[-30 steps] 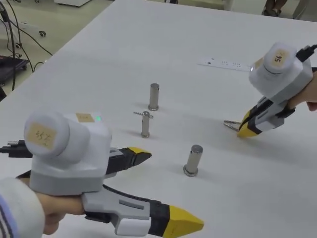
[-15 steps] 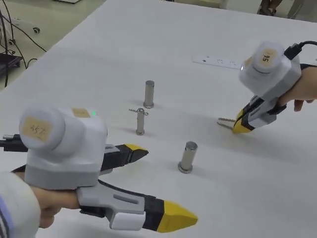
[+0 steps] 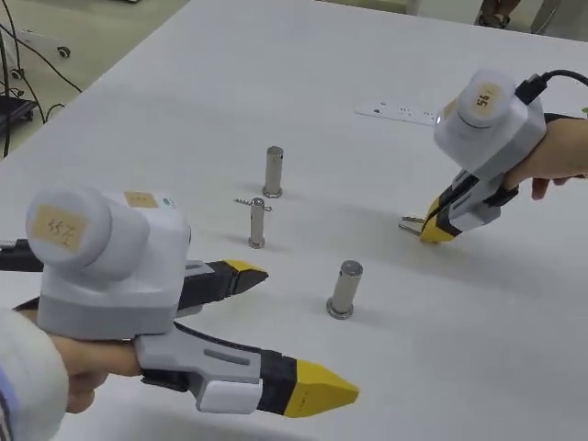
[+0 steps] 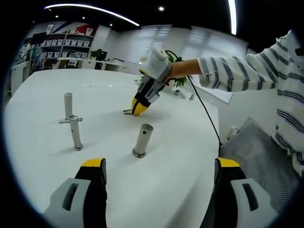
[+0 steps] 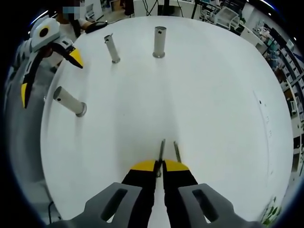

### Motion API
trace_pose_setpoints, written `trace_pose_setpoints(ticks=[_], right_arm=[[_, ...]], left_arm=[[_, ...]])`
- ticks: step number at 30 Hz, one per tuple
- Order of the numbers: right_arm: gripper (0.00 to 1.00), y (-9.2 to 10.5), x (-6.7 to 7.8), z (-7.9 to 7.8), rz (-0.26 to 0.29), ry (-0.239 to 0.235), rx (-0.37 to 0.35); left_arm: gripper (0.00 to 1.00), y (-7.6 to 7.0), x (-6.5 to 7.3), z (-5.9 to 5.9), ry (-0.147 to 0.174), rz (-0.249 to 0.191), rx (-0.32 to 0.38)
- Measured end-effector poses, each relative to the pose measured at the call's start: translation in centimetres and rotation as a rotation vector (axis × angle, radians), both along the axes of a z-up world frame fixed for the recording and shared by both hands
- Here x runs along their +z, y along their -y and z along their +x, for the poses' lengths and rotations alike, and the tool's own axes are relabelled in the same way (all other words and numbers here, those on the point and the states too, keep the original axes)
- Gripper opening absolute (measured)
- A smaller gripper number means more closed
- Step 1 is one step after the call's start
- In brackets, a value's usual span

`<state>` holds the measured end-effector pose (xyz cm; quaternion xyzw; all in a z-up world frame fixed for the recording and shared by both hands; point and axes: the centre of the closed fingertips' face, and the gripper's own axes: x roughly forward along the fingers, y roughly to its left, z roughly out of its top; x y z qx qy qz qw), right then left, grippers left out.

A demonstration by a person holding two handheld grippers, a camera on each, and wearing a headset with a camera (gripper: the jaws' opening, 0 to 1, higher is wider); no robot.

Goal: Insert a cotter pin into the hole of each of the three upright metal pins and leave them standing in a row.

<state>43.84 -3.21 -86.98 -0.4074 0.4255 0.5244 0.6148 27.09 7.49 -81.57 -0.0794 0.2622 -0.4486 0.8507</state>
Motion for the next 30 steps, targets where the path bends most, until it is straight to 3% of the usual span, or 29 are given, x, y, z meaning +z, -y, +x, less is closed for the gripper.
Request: trace_pose_setpoints(ticks=[5,11,20,25,30], right_arm=[[0.04,-0.1,-0.1,0.1,-0.015,0.028,0.004],[0.03,0.0,-0.1,0.1,-0.013,0.052,0.002],[0.02,0.0,0.4,-0.2,-0.028,0.122,0.075],[0.02,0.2,1.0,-0.7,-0.005,0.152,0.093],[0.02,0.3,1.8,-0.5,0.040,0.211,0.086]], left_arm=[[0.93,-0.1,0.3,0.2,0.019,0.003,0.001],[0.90,-0.3,0.1,0.0,0.010,0.011,-0.004],[0.91,-0.3,0.2,0.0,0.006,-0.001,0.000],[0.89,-0.2,0.4,0.4,0.005,-0.009,0.012],[0.88,-0.2,0.8,0.6,-0.007,-0.020,0.019]])
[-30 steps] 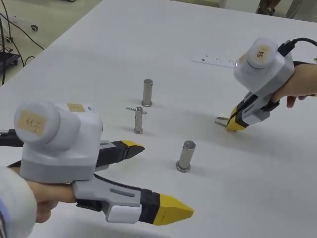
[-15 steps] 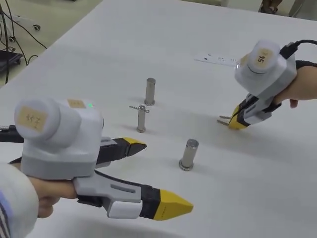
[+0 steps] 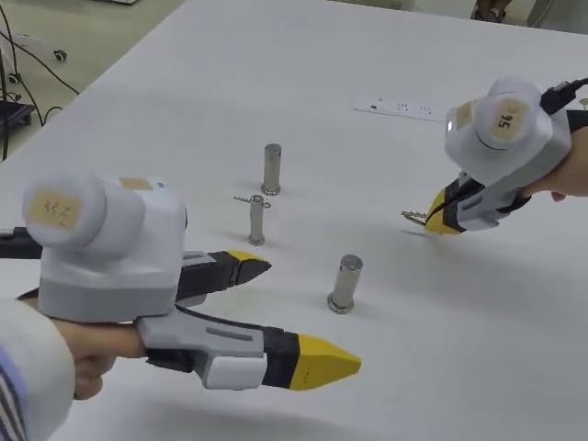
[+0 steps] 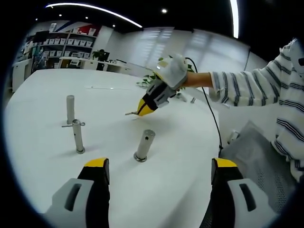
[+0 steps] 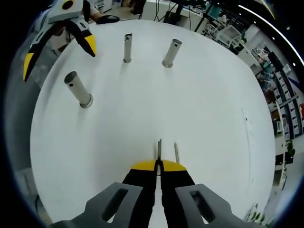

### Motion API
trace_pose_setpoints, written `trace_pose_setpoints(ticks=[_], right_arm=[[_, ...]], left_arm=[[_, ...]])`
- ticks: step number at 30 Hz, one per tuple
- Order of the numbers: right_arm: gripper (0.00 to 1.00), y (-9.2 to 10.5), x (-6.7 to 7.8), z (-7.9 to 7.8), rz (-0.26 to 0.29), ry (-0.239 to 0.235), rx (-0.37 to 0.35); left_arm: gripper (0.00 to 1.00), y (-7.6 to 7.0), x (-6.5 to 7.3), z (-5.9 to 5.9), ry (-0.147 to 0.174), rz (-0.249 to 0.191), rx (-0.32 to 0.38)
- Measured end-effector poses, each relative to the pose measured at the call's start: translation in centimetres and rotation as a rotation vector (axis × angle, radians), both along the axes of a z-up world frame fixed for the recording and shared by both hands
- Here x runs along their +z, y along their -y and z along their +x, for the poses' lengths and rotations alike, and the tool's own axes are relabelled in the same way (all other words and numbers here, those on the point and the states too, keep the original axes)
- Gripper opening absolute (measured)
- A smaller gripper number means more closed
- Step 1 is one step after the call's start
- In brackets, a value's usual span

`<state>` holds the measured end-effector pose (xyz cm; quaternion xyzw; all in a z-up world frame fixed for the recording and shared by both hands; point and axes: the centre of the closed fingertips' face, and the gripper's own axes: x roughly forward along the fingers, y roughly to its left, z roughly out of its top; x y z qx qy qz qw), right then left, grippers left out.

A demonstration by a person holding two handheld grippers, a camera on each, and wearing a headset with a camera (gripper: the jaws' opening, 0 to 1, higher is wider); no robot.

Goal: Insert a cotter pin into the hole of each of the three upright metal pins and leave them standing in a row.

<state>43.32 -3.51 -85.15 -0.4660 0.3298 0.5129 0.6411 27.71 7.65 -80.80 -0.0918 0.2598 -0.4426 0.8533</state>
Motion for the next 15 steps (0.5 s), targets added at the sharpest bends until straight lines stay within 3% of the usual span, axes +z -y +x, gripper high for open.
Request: trace_pose_setpoints(ticks=[8,13,15], right_arm=[[0.02,-0.3,2.3,-1.1,0.106,0.068,-0.005],[0.02,-0.5,3.6,-2.4,0.147,0.107,0.000],[0.02,-0.5,4.1,-3.1,0.161,0.116,0.001]], left_arm=[[0.87,0.2,0.6,0.7,0.032,0.022,0.000],[0.81,0.3,1.2,1.3,0.040,0.012,0.009],[0.83,0.3,1.4,1.7,0.058,0.019,0.018]])
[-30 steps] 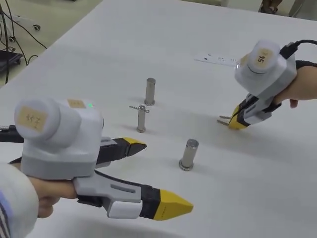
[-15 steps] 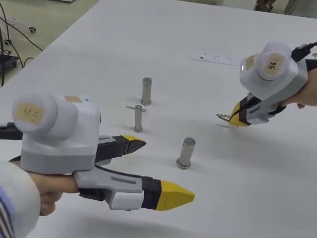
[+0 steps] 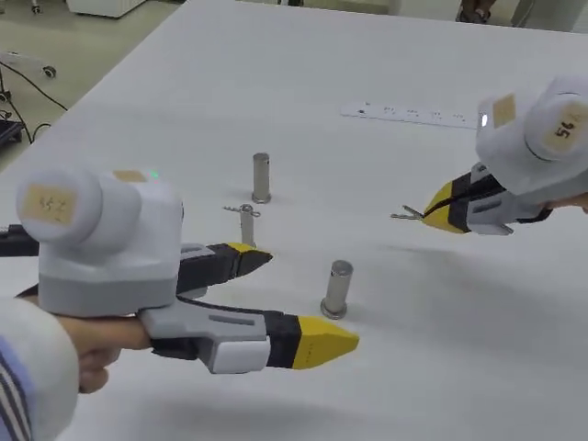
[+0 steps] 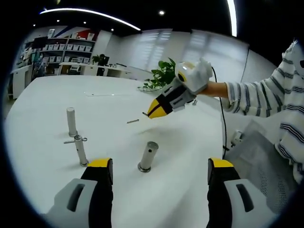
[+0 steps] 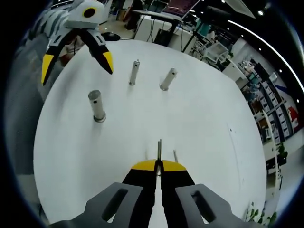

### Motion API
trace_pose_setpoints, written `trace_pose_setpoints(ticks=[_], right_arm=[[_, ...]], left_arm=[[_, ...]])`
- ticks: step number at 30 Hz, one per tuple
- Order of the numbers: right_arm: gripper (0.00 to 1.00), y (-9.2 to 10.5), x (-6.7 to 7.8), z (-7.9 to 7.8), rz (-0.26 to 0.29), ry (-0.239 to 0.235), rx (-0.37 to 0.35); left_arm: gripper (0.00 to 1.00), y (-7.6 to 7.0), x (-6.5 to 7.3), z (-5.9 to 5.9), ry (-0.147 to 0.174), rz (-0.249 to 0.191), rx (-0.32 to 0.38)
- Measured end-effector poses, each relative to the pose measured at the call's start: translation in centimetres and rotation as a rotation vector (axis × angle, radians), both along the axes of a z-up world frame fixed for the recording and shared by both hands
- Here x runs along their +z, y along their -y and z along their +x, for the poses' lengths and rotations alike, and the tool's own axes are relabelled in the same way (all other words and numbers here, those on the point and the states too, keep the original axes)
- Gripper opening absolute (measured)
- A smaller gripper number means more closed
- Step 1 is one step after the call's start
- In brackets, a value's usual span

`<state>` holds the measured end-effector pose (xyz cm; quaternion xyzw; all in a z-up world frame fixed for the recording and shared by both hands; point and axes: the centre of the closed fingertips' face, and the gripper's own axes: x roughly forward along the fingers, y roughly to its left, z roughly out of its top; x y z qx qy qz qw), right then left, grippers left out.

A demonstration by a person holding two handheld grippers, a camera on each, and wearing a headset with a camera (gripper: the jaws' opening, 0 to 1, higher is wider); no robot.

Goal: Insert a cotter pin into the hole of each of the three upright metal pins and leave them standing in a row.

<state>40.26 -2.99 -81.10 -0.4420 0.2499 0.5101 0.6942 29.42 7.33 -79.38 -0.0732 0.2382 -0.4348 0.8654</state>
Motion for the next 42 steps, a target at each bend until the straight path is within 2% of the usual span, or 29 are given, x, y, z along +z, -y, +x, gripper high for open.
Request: trace_pose_setpoints(ticks=[7,9,10,12,13,14,16,19,23,24,27,33,36,38,42], right_arm=[[0.02,-0.4,0.9,-1.8,0.042,0.023,0.016],[0.02,-0.7,1.3,-2.3,0.061,0.032,0.018],[0.02,-0.9,1.6,-2.6,0.072,0.038,0.019],[0.02,-1.3,2.0,-3.2,0.090,0.054,0.025],[0.02,-1.4,2.2,-3.5,0.096,0.057,0.027],[0.02,-1.6,2.3,-3.7,0.103,0.062,0.030],[0.02,-1.8,2.6,-4.3,0.108,0.073,0.044],[0.02,-1.9,2.6,-5.0,0.099,0.086,0.071],[0.02,-1.8,2.6,-5.9,0.094,0.093,0.092],[0.02,-1.8,2.6,-6.0,0.093,0.096,0.096],[0.02,-2.2,2.7,-7.1,0.093,0.115,0.114],[0.02,-3.0,2.5,-8.4,0.099,0.127,0.134],[0.02,-3.6,2.9,-9.0,0.128,0.123,0.130],[0.02,-4.1,2.9,-9.4,0.162,0.098,0.118],[0.02,-4.6,2.9,-9.9,0.178,0.103,0.116]], left_arm=[[0.80,0.3,0.6,0.8,0.000,-0.018,0.020],[0.76,0.4,0.9,1.1,-0.011,-0.042,0.039],[0.72,0.4,1.3,1.4,-0.015,-0.071,0.056],[0.66,0.4,1.5,1.5,-0.004,-0.071,0.053],[0.64,0.4,1.9,1.8,0.040,-0.058,0.052],[0.62,0.5,1.9,1.7,0.038,-0.057,0.051],[0.63,0.5,2.0,1.9,0.017,-0.065,0.053],[0.61,0.7,2.0,1.8,0.013,-0.058,0.044],[0.57,0.9,2.0,1.7,-0.008,-0.068,0.037],[0.55,1.0,1.8,1.6,-0.022,-0.065,0.028],[0.52,1.2,1.7,1.6,-0.031,-0.061,0.028],[0.49,2.0,1.9,1.4,-0.057,-0.088,0.022],[0.47,2.5,2.1,1.4,-0.057,-0.097,0.020],[0.44,2.7,2.2,1.3,-0.064,-0.105,0.016],[0.31,3.1,2.2,1.1,-0.078,-0.115,0.007]])
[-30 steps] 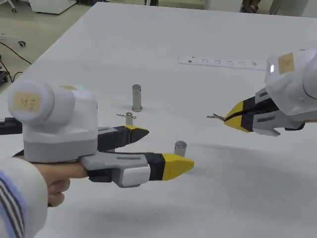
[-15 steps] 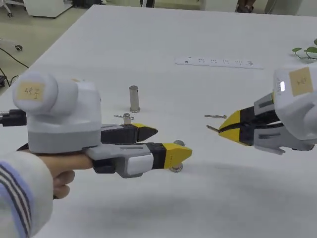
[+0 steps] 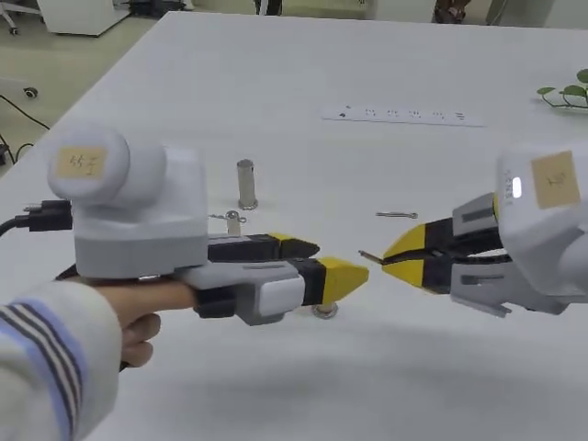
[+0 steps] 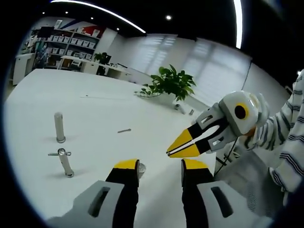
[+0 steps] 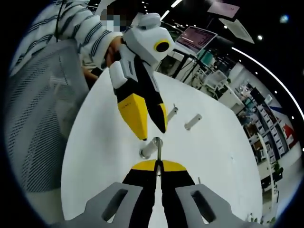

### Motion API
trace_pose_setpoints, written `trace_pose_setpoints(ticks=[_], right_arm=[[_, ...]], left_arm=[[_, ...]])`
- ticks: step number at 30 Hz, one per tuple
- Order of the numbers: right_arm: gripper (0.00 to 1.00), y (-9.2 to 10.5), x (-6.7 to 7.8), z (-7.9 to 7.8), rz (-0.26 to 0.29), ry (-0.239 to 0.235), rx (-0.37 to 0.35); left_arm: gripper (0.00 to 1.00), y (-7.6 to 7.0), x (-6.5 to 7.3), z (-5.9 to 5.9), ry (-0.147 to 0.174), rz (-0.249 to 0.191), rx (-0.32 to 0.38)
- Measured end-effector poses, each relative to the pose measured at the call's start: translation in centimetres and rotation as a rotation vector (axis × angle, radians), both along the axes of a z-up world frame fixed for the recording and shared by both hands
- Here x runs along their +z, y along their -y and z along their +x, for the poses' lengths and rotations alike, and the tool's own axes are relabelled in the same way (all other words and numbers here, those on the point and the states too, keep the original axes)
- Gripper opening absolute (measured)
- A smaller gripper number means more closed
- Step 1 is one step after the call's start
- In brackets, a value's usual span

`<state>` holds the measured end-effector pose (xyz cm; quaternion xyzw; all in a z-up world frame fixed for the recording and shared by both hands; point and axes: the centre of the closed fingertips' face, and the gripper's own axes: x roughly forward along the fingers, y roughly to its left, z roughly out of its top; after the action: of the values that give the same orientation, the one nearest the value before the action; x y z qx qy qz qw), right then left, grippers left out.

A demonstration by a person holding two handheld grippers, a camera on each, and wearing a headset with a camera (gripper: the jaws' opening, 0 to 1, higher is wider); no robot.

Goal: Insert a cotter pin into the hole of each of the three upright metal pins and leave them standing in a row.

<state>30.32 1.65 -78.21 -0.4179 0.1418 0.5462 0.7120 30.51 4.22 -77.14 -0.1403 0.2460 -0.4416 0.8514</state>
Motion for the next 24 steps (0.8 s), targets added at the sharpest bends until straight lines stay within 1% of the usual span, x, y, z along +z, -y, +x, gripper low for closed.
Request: trace_pose_setpoints(ticks=[5,7,11,14,17,20,24], right_arm=[[0.02,-0.6,0.0,-0.6,0.018,-0.001,0.001],[0.02,-0.9,0.2,-0.7,0.036,-0.003,-0.003],[0.02,-1.3,0.3,-0.9,0.053,0.000,-0.008],[0.02,-1.5,0.4,-1.0,0.053,0.009,-0.003],[0.02,-1.7,0.3,-1.2,0.055,0.007,0.002],[0.02,-1.8,0.3,-1.1,0.056,0.011,0.004],[0.02,-1.9,0.2,-1.1,0.050,0.015,0.007]], left_arm=[[0.23,0.4,0.2,-0.2,-0.017,-0.021,-0.006],[0.22,0.5,0.2,-0.2,-0.026,-0.024,-0.009],[0.20,0.5,0.0,-0.3,-0.037,-0.024,-0.007],[0.16,0.6,-0.1,-0.3,-0.046,-0.026,-0.010],[0.15,0.6,-0.2,-0.4,-0.059,-0.027,-0.007],[0.08,0.7,-0.4,-0.5,-0.068,-0.020,-0.016],[0.07,0.6,-0.5,-0.6,-0.085,-0.021,-0.017]])
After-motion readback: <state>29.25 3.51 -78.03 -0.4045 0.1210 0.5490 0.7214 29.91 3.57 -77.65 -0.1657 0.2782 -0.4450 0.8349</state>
